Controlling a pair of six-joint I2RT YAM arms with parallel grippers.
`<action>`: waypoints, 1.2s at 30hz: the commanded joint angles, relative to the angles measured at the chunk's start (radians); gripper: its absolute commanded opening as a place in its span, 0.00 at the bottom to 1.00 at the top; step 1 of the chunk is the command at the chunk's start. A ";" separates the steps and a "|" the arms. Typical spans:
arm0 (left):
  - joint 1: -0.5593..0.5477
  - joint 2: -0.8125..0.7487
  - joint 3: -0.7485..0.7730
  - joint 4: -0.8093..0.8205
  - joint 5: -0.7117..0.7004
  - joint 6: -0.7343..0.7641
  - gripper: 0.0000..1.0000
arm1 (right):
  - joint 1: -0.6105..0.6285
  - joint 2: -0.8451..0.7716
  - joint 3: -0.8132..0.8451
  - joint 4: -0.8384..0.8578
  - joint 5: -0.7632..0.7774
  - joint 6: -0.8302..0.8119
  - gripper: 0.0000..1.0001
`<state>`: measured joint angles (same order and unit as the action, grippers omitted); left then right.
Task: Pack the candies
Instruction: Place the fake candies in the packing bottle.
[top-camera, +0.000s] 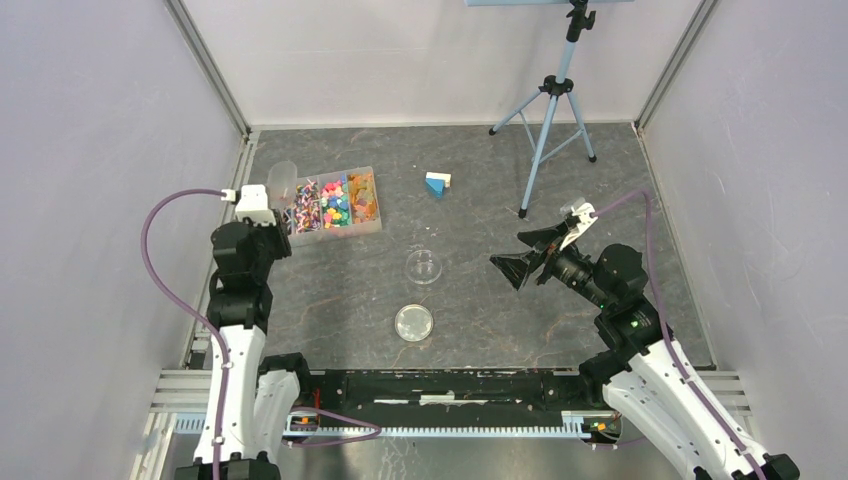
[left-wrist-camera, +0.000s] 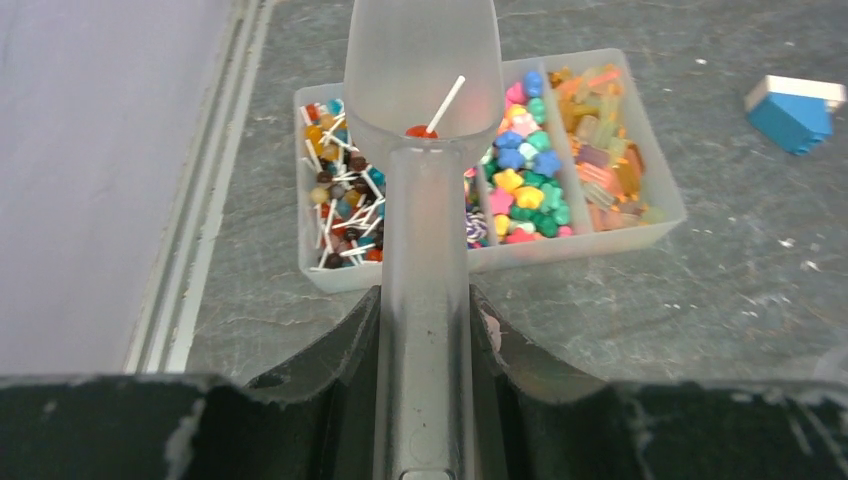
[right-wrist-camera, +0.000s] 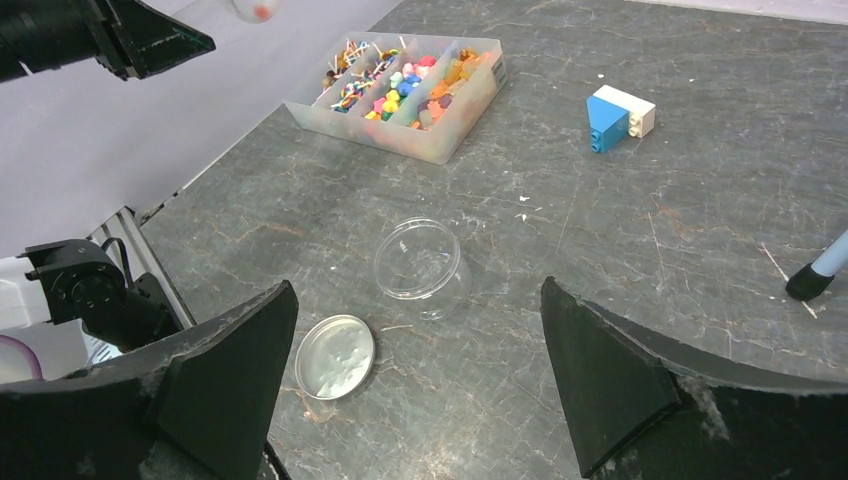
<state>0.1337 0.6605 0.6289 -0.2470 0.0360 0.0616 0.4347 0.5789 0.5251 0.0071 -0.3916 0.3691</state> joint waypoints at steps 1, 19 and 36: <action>0.004 0.015 0.126 -0.078 0.162 0.051 0.02 | -0.001 0.000 0.022 0.008 0.017 -0.036 0.98; -0.274 0.076 0.247 -0.330 0.381 0.175 0.02 | -0.001 0.032 0.077 -0.067 0.071 -0.116 0.98; -0.505 0.229 0.318 -0.597 0.355 0.302 0.02 | -0.002 0.041 0.056 -0.065 0.075 -0.122 0.98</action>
<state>-0.3496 0.8879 0.8864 -0.7998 0.3954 0.3126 0.4347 0.6231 0.5537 -0.0853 -0.3305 0.2630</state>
